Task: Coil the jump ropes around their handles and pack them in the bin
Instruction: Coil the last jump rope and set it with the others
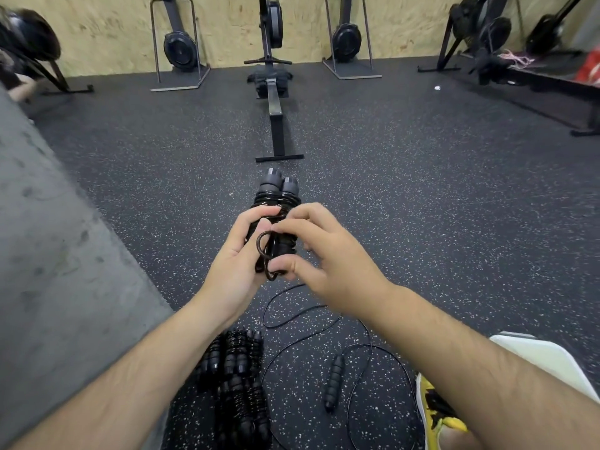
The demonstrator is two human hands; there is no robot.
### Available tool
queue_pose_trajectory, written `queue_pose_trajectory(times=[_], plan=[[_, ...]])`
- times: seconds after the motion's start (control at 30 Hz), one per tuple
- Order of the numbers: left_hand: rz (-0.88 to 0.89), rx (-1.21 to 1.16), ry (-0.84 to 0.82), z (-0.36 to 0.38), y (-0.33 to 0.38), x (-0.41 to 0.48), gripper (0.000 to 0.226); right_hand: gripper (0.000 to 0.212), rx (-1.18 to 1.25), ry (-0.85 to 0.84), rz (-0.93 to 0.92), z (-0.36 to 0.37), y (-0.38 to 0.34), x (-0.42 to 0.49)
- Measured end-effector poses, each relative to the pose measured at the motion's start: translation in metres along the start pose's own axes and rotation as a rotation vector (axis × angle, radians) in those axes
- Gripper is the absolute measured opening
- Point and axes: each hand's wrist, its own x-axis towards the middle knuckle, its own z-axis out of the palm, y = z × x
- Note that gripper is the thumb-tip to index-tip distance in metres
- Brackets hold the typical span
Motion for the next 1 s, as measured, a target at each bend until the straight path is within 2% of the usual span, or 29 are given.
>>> queue_pose_trajectory(times=[0.23, 0.37, 0.53, 0.63, 0.73, 0.9, 1.0], plan=[[-0.006, -0.075, -0.056, 0.000, 0.002, 0.000, 0.028, 0.030, 0.136, 0.102, 0.008, -0.006, 0.003, 0.001], [-0.006, -0.142, -0.090, 0.002, 0.006, -0.001, 0.030, 0.012, 0.002, 0.104, -0.044, -0.014, 0.010, 0.000], [0.007, -0.208, -0.106, -0.001, 0.009, 0.001, 0.037, 0.016, -0.184, 0.066, -0.123, -0.016, 0.016, -0.003], [-0.010, -0.209, -0.148, 0.000, 0.006, 0.000, 0.039, 0.011, -0.210, 0.076, -0.148, -0.012, 0.012, -0.005], [0.001, -0.190, -0.172, 0.006, 0.002, -0.004, 0.040, 0.010, -0.138, 0.126, -0.088, -0.004, 0.007, -0.007], [0.022, -0.176, -0.168, 0.014, -0.002, -0.007, 0.038, 0.013, 0.025, 0.285, 0.121, 0.011, 0.001, -0.008], [0.026, -0.160, -0.092, 0.010, -0.002, -0.004, 0.033, 0.009, 0.012, 0.215, 0.086, 0.014, -0.002, -0.007]])
